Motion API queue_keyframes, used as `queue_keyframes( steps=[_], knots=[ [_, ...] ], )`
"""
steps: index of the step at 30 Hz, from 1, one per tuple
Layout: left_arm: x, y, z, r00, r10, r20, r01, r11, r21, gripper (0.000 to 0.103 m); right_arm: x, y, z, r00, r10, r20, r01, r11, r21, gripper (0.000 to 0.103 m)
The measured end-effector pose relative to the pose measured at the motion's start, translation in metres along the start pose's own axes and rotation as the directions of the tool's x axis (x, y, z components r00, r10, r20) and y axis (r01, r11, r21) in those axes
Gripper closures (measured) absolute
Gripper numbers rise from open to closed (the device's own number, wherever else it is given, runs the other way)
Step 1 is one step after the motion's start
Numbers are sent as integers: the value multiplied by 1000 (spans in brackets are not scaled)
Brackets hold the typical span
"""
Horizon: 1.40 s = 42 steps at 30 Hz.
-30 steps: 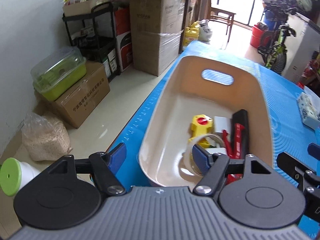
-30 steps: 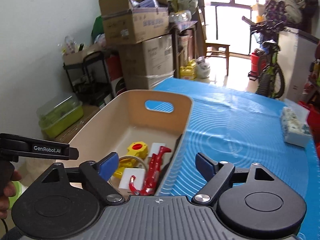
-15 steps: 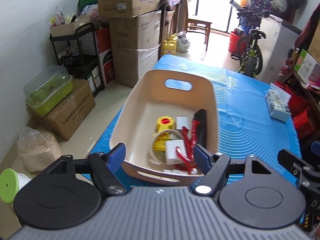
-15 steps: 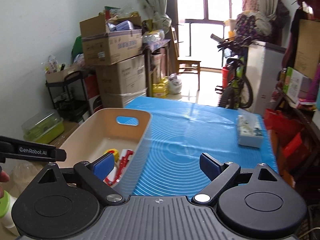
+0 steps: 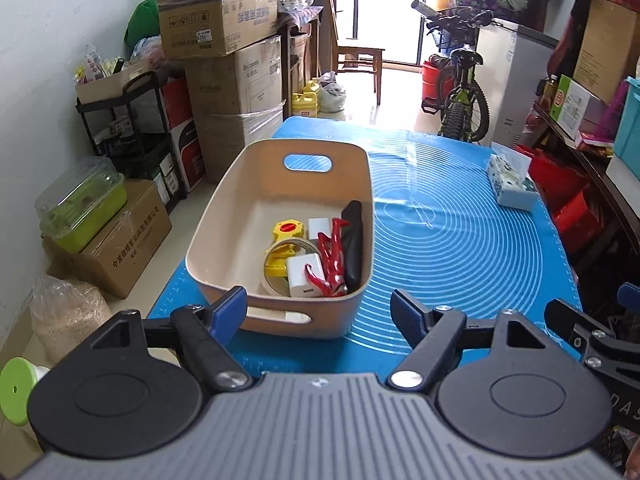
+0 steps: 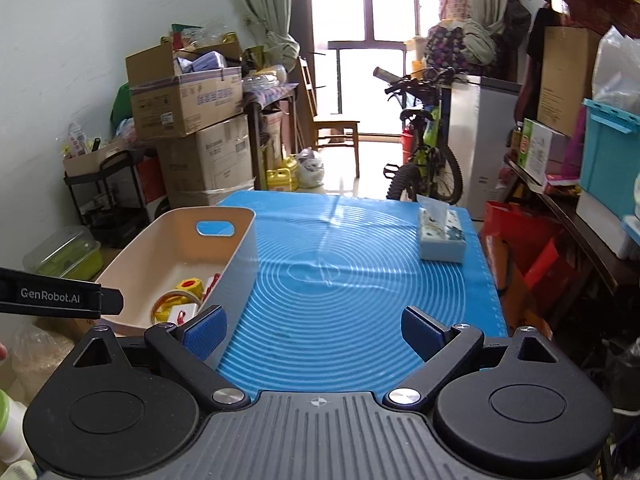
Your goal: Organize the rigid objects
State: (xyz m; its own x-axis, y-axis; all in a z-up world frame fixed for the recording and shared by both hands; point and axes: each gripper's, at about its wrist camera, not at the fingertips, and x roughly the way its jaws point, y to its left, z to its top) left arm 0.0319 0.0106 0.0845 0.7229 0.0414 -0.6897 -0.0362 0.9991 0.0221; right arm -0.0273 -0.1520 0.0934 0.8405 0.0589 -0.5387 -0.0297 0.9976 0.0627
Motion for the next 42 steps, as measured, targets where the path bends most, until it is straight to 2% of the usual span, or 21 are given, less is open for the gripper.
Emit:
queue_keyframes(
  steps=[15, 22, 31, 42],
  knots=[
    [2, -5, -46, 1000, 9, 19, -10, 997, 74, 21, -10, -4, -51, 1000, -5, -11, 5, 1000, 25, 9],
    [7, -4, -58, 1000, -21, 1, 21, 997, 71, 21, -12, -1, -60, 1000, -13, 11, 13, 1000, 7, 9],
    [10, -8, -70, 999, -47, 17, 45, 994, 95, 21, -12, 10, -67, 999, -20, 25, 21, 999, -37, 9],
    [14, -6, -74, 999, -46, 19, 44, 996, 82, 21, -9, 14, -70, 999, -32, 21, 33, 999, -40, 9]
  ],
)
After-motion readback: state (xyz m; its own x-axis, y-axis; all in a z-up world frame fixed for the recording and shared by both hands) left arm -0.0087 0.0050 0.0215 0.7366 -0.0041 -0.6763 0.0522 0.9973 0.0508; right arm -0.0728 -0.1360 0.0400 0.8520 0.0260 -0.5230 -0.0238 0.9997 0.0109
